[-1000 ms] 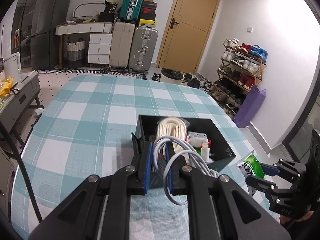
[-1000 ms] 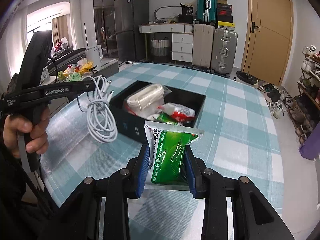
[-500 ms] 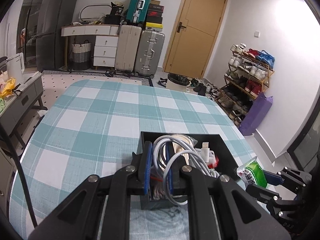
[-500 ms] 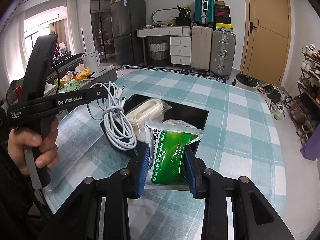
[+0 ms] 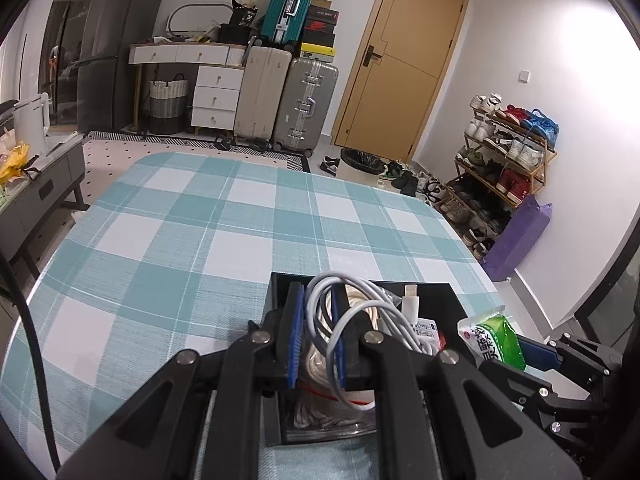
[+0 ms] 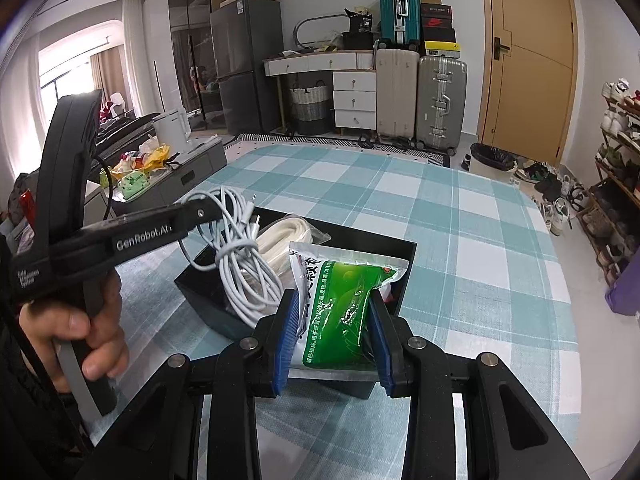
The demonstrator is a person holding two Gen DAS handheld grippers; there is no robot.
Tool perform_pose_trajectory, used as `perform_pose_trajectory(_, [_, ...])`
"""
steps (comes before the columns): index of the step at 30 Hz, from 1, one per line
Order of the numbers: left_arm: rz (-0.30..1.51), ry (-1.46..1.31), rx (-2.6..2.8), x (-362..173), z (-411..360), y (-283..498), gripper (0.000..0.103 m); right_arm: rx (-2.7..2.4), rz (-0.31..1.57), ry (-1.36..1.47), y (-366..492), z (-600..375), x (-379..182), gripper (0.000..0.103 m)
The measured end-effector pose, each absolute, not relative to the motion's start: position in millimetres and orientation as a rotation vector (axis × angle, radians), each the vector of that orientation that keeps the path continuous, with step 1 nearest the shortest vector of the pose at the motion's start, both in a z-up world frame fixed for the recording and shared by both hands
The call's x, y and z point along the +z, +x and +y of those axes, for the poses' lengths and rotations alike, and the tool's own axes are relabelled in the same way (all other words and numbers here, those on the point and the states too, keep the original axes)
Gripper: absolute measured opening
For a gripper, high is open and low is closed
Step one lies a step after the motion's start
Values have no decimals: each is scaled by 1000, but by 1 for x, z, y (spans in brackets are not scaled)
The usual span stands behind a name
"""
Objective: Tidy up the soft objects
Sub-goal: 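Lift the white cable and green sachet and carry both over the box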
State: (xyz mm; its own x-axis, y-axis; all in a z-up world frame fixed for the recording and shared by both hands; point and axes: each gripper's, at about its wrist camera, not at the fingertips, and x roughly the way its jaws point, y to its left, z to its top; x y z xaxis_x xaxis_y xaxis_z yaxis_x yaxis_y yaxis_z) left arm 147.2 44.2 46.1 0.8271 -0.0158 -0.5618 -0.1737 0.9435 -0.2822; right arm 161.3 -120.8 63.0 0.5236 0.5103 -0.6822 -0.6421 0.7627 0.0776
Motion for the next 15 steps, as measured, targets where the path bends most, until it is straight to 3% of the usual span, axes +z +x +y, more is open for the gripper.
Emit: perform_pose_trajectory(15, [609,-285,100,27,27,159,11,692,771,-190,192,-112,49,34])
